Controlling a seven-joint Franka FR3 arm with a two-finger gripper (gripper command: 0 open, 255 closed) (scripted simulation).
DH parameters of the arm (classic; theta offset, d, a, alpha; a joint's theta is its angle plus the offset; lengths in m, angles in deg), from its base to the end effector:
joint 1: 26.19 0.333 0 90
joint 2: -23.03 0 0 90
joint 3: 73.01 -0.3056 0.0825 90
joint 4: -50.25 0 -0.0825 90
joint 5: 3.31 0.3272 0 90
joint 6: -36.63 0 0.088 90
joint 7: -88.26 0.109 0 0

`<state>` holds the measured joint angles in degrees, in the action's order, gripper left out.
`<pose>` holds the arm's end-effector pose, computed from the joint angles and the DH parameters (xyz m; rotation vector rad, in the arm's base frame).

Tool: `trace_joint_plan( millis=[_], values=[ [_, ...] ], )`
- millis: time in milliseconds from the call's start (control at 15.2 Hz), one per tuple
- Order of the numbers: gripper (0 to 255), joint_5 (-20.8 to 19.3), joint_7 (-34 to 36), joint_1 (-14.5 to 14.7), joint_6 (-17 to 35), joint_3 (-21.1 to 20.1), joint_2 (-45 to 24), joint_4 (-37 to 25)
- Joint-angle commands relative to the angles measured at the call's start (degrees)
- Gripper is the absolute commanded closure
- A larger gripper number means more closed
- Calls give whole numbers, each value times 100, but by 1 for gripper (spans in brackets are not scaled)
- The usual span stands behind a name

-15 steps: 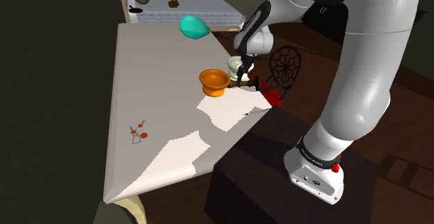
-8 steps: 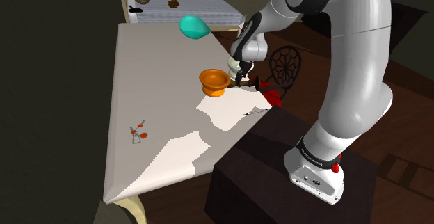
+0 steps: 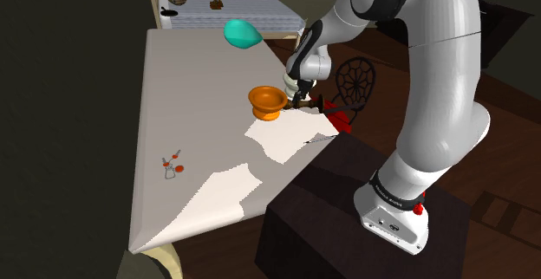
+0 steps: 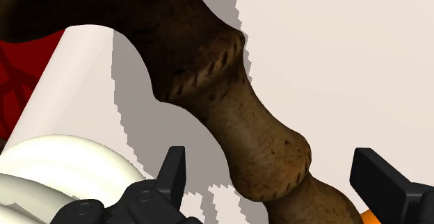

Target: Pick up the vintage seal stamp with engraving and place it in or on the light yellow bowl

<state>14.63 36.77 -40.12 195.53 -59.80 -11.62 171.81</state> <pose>0.4777 -0.2588 0.1756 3.0738 0.2783 0.0862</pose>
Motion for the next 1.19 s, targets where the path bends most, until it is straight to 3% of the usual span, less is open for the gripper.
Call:
trace_joint_plan(
  millis=[0, 66, 132, 726, 1122],
  values=[
    [0, 1, 0, -1, 1, -1, -2, -2],
    [0, 0, 0, 0, 1, 0, -1, -1],
    [255, 0, 0, 0, 1, 0, -1, -1],
    [255, 1, 0, -1, 1, -1, -2, -2],
    [255, -170, 125, 158, -308, 200, 427, 126]
  ],
)
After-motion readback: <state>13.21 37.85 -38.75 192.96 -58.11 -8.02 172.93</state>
